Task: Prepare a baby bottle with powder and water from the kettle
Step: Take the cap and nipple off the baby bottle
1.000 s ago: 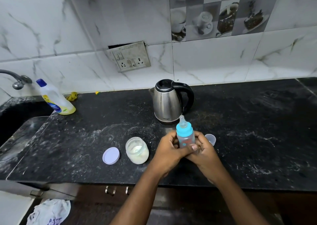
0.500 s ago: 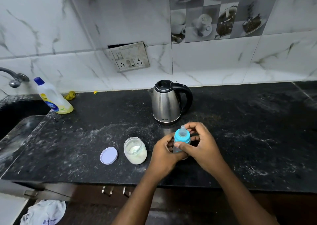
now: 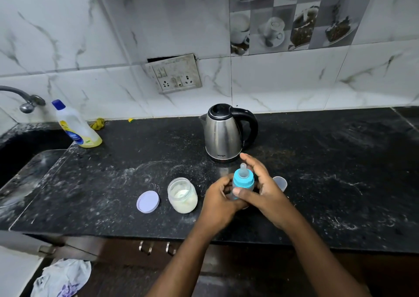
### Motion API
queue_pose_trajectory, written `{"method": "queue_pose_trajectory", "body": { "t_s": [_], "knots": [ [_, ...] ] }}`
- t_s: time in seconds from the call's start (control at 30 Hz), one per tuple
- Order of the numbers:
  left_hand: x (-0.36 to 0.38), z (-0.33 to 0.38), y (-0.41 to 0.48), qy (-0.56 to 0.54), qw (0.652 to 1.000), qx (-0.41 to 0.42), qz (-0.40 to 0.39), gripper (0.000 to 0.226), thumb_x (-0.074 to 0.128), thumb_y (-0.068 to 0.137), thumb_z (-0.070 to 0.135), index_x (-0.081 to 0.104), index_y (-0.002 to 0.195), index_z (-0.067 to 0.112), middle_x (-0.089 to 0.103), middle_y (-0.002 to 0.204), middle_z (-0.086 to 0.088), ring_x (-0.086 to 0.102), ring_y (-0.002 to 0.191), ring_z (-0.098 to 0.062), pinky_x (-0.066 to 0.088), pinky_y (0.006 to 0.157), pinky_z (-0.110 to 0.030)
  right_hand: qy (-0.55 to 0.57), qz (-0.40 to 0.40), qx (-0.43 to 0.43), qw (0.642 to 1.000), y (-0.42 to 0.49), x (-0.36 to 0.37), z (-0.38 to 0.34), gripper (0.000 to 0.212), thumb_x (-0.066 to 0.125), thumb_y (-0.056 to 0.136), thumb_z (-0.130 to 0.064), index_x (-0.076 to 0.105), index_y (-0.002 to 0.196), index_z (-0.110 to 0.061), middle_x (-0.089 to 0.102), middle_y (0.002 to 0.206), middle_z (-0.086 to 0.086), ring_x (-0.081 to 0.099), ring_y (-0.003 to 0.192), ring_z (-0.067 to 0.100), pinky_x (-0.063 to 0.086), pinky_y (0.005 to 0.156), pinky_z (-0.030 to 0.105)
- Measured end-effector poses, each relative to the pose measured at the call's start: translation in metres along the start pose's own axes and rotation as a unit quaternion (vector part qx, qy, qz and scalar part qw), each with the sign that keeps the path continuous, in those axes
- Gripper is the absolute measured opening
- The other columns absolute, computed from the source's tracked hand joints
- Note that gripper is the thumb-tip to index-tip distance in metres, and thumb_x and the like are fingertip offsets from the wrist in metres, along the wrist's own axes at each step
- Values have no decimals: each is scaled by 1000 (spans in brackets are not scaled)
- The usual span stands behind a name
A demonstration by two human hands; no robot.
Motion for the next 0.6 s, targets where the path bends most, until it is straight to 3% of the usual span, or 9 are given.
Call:
{"method": "queue_pose_trajectory", "body": {
  "t_s": [0.07, 0.13, 0.17, 0.23, 0.33, 0.43, 0.5, 0.6],
  "knots": [
    [-2, -2, 0, 2, 1000, 3, -5, 59, 84, 75, -17, 70, 127, 9, 82, 111, 2, 76, 102, -9, 58, 89, -24, -37, 40, 10, 998, -1, 0, 2, 68, 87, 77, -32, 57, 135, -49, 55, 140, -22, 55, 134, 10, 48, 112, 36],
    [-3, -4, 1, 0, 1000, 3, -8, 58, 87, 75, -11, 70, 126, 11, 81, 113, 0, 77, 105, -14, 60, 90, -27, -13, 70, 24, 997, 1, -3, 5, 57, 89, 81, -18, 67, 128, -39, 69, 126, -8, 68, 117, 22, 57, 101, 50],
    [-4, -7, 2, -2, 1000, -1, -7, 57, 89, 75, -8, 70, 126, 12, 81, 114, -2, 77, 107, -18, 61, 93, -31, 15, 76, 20, 997, 3, -5, 5, 55, 87, 83, -9, 69, 128, -34, 73, 122, 0, 72, 112, 24, 59, 98, 51],
    [-5, -15, 6, -2, 1000, -14, 3, 57, 91, 75, -4, 70, 125, 14, 81, 115, -3, 77, 108, -21, 61, 98, -37, 67, 86, -5, 994, 7, -14, 0, 56, 81, 85, 7, 69, 129, -26, 76, 123, 2, 73, 112, 17, 59, 99, 38],
    [-9, -31, 11, 24, 999, -26, 21, 56, 92, 73, 0, 71, 121, 18, 81, 112, 1, 75, 104, -14, 59, 99, -35, 80, 116, -31, 990, 9, -36, -7, 56, 76, 84, 16, 68, 128, -18, 73, 129, 0, 69, 116, 11, 53, 100, 25],
    [-10, -48, 16, 51, 998, -32, 19, 50, 92, 70, 8, 72, 112, 27, 81, 108, 6, 74, 101, -10, 58, 97, -32, 48, 165, -1, 985, 0, -64, 3, 50, 81, 83, 10, 70, 122, -19, 67, 130, 7, 71, 111, 11, 58, 94, 24],
    [-9, -59, 19, 56, 997, -41, 16, 49, 93, 69, 8, 72, 108, 28, 81, 106, 7, 74, 99, -9, 58, 95, -31, -18, 172, 49, 984, -9, -80, 18, 48, 86, 82, -1, 71, 120, -27, 70, 124, -3, 73, 105, 8, 60, 82, 22],
    [-3, -74, 24, 57, 997, -55, 6, 50, 93, 64, 15, 71, 107, 28, 81, 105, 10, 74, 97, -7, 58, 94, -28, -186, 145, 123, 964, -25, -98, 51, 46, 88, 82, -13, 70, 121, -29, 68, 118, -15, 67, 103, 4, 51, 82, 18]
  ]
}}
Point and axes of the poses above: each hand's wrist, its own y-axis towards the middle knuckle, its own x-axis out of the palm, z = x × y, the point moved 4 cm from there along y, towards the middle knuckle
